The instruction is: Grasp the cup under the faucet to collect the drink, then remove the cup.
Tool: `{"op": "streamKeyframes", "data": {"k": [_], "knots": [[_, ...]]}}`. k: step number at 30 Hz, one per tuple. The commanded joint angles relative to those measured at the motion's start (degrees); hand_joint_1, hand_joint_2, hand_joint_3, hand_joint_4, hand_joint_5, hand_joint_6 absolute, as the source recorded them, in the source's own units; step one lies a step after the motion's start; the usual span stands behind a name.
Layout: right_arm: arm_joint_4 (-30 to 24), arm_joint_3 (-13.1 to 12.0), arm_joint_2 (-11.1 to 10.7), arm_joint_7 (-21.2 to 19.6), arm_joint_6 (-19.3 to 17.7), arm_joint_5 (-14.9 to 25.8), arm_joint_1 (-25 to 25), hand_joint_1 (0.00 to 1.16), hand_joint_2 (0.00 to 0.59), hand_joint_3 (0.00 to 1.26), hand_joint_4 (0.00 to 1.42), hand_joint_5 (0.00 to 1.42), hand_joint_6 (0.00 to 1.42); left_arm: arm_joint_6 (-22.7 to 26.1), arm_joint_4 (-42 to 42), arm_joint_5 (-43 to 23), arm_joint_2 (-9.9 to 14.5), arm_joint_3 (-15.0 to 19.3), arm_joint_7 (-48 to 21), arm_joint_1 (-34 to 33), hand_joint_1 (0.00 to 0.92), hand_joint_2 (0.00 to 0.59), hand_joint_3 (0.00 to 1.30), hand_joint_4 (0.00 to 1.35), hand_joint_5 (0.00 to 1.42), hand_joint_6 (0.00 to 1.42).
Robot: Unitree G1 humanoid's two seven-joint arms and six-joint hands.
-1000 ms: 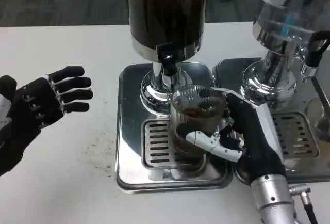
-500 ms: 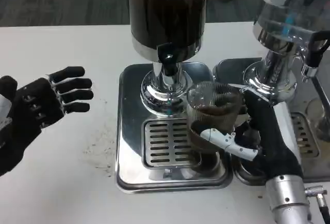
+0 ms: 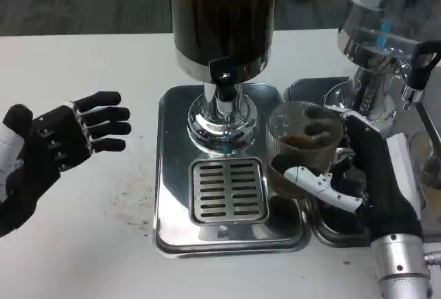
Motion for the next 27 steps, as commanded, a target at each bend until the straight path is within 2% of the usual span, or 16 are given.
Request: {"op": "streamKeyframes", "data": {"k": [1,6,10,14,19,27], "knots": [[-2.9,-0.9,0.1,-0.7,-0.4,0.4,0.3,0.89,0.164,0.62,0.67,0.89,1.04,-2.5,-1.4,1.7,0.4,-0.3,0.0,0.8,0.000,0.091,0.25,0.23,0.23,0.31],[-4.7,-1.1,0.1,-0.2,-0.1,0.6,1.1,0.90,0.167,0.62,0.67,0.89,1.04,-5.7,-2.5,2.9,0.3,-0.3,0.9,1.3,0.000,0.089,0.23,0.20,0.20,0.29],[-6.0,-1.2,0.1,0.1,0.1,0.7,1.6,0.90,0.168,0.62,0.67,0.89,1.04,-10.4,-3.6,4.6,0.3,-0.2,2.3,2.0,0.000,0.089,0.21,0.15,0.17,0.28],[-7.1,-1.4,0.0,0.6,0.2,0.9,2.1,0.90,0.168,0.62,0.67,0.89,1.04,-18.3,-5.3,7.3,0.6,0.2,4.5,3.3,0.000,0.084,0.15,0.09,0.11,0.24],[-7.7,-1.4,0.0,0.9,0.2,1.1,2.3,0.90,0.169,0.62,0.68,0.89,1.04,-24.9,-5.7,9.1,1.5,0.3,6.5,4.2,0.000,0.082,0.12,0.04,0.07,0.21],[-8.7,-1.4,0.0,1.5,0.3,1.3,2.9,0.90,0.169,0.62,0.68,0.89,1.04,-37.5,-6.3,15.3,4.5,-0.5,10.6,6.8,0.000,0.081,0.05,0.00,0.00,0.16]]}}
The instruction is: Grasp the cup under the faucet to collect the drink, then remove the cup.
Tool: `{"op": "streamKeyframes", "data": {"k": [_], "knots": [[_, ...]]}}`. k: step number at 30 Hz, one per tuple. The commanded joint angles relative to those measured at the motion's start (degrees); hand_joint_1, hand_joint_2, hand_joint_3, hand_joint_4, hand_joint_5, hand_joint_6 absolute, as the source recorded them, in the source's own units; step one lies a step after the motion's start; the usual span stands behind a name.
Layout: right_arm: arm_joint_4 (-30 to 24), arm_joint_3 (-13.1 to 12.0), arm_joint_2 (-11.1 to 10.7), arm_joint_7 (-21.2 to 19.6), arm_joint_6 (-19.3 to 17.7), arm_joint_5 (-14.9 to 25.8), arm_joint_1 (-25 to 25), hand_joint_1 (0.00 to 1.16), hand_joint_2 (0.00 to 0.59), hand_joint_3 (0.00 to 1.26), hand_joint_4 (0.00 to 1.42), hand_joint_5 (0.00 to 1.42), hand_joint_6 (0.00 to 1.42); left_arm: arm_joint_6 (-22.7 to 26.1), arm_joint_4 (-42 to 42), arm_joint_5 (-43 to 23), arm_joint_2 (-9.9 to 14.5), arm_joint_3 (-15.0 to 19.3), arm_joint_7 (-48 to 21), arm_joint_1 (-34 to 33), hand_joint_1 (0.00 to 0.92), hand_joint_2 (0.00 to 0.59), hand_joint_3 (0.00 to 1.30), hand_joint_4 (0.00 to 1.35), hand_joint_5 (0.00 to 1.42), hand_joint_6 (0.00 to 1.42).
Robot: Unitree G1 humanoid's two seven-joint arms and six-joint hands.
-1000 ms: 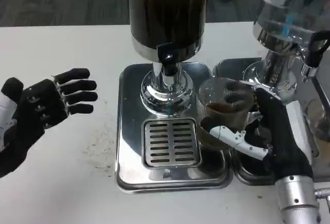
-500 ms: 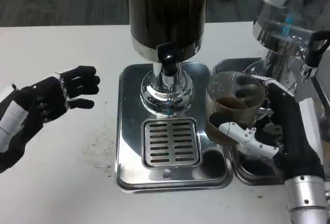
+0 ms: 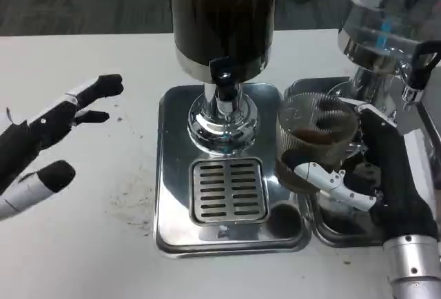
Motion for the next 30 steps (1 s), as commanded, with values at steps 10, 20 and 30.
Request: {"op": "streamKeyframes", "data": {"k": [10,20,30], "knots": [[-4.8,-0.3,0.2,1.0,-0.6,0.9,1.4,0.91,0.164,0.63,0.68,0.90,1.06,-13.5,0.1,7.2,5.0,-2.9,5.9,4.6,0.000,0.081,0.00,0.00,0.00,0.12],[-8.7,0.4,0.6,2.2,-0.6,1.1,4.1,0.91,0.156,0.64,0.69,0.91,1.06,-16.0,-0.4,7.8,6.9,-5.7,8.8,6.8,0.000,0.081,0.00,0.00,0.00,0.12],[-14.0,1.1,0.7,4.2,-0.4,0.9,8.7,0.91,0.153,0.64,0.70,0.91,1.07,-17.9,-2.2,7.1,8.3,-8.4,10.3,9.7,0.000,0.080,0.00,0.00,0.00,0.12]]}}
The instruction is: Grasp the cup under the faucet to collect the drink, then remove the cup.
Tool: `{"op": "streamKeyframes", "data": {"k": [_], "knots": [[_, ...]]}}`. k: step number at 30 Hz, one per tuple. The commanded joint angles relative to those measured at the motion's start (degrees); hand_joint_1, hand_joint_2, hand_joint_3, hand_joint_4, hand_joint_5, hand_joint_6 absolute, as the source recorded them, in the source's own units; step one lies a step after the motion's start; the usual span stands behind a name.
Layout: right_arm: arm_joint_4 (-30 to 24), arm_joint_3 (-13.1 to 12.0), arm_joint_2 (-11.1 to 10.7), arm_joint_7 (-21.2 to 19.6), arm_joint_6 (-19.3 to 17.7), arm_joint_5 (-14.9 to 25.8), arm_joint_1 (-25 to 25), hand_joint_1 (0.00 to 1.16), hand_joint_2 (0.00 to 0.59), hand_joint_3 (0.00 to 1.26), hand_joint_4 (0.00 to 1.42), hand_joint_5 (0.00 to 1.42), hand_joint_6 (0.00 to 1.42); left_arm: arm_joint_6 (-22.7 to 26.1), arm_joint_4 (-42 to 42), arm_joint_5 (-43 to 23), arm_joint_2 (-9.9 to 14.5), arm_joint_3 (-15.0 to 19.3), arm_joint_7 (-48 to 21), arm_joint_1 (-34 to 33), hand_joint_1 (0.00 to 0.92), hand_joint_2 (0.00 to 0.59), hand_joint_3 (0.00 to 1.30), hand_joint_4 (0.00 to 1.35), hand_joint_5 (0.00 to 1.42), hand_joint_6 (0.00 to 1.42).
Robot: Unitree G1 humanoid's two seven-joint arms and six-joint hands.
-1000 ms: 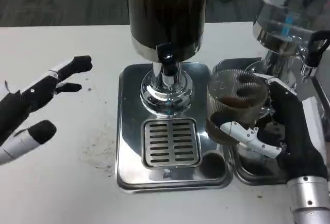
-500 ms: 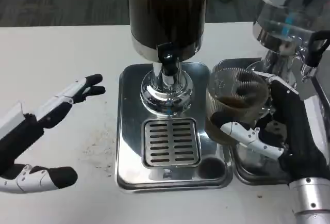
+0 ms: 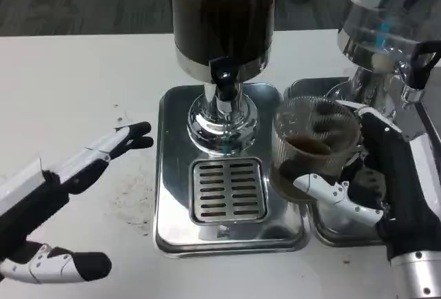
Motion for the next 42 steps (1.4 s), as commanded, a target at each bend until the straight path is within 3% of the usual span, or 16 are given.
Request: {"op": "streamKeyframes", "data": {"k": [1,27,42], "knots": [[-3.8,0.3,0.1,0.5,-0.6,0.8,1.8,0.91,0.154,0.64,0.70,0.91,1.07,-1.1,-1.5,-0.1,1.4,-1.4,1.0,1.7,0.000,0.080,0.00,0.00,0.00,0.12],[-14.0,2.0,-0.3,4.5,-0.3,0.8,12.9,0.93,0.155,0.65,0.71,0.92,1.09,-1.8,-4.0,-0.9,3.7,-4.3,1.8,5.7,0.000,0.079,0.00,0.00,0.00,0.11],[-16.2,2.4,-0.5,5.3,-0.4,1.0,15.7,0.93,0.160,0.66,0.71,0.92,1.09,-6.8,-4.5,6.2,6.0,-2.1,5.0,6.8,0.000,0.074,0.01,0.00,0.00,0.00]]}}
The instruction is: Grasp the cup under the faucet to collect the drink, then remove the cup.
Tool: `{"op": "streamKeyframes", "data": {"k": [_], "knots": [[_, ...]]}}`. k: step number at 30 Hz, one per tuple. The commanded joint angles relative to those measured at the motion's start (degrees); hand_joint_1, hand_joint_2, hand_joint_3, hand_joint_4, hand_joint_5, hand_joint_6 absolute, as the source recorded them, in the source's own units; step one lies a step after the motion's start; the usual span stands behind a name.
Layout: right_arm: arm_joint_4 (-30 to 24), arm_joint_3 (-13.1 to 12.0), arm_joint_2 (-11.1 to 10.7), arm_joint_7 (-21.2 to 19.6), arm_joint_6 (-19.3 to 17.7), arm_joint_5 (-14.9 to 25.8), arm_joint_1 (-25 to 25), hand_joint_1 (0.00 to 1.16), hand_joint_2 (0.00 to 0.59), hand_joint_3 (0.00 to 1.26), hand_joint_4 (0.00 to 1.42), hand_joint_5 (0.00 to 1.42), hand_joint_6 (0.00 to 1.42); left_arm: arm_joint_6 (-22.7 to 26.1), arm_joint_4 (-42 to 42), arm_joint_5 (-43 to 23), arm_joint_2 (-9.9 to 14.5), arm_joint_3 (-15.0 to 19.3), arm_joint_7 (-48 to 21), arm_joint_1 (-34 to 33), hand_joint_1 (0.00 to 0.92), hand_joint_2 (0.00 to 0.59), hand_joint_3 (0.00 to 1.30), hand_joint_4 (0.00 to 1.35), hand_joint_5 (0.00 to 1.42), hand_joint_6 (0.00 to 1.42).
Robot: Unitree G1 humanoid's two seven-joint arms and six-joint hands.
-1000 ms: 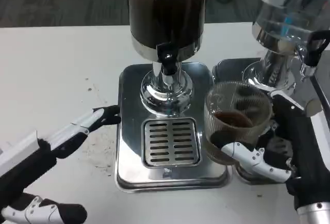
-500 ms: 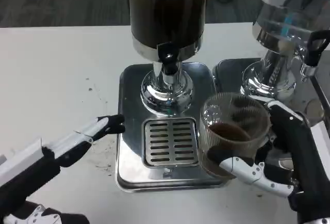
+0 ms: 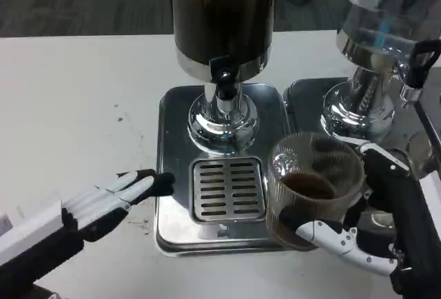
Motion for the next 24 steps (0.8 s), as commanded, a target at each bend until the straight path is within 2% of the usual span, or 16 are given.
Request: {"op": "streamKeyframes", "data": {"k": [1,15,24], "knots": [[-2.0,0.3,0.1,-0.1,-1.3,1.0,0.2,0.93,0.161,0.66,0.71,0.92,1.09,-2.1,-1.0,3.9,1.5,1.6,2.0,0.6,0.000,0.074,0.01,0.00,0.00,0.00],[-3.0,0.6,-0.5,-0.2,-1.8,0.6,1.4,0.93,0.156,0.66,0.71,0.92,1.09,-5.5,-1.6,15.0,3.8,4.4,6.5,-0.5,0.000,0.064,0.00,0.00,0.00,0.00],[-3.6,0.9,-0.5,-0.5,-1.7,0.6,2.0,0.93,0.155,0.66,0.71,0.92,1.09,-5.4,-0.8,16.5,5.6,2.7,8.9,-1.2,0.000,0.062,0.00,0.00,0.00,0.00]]}}
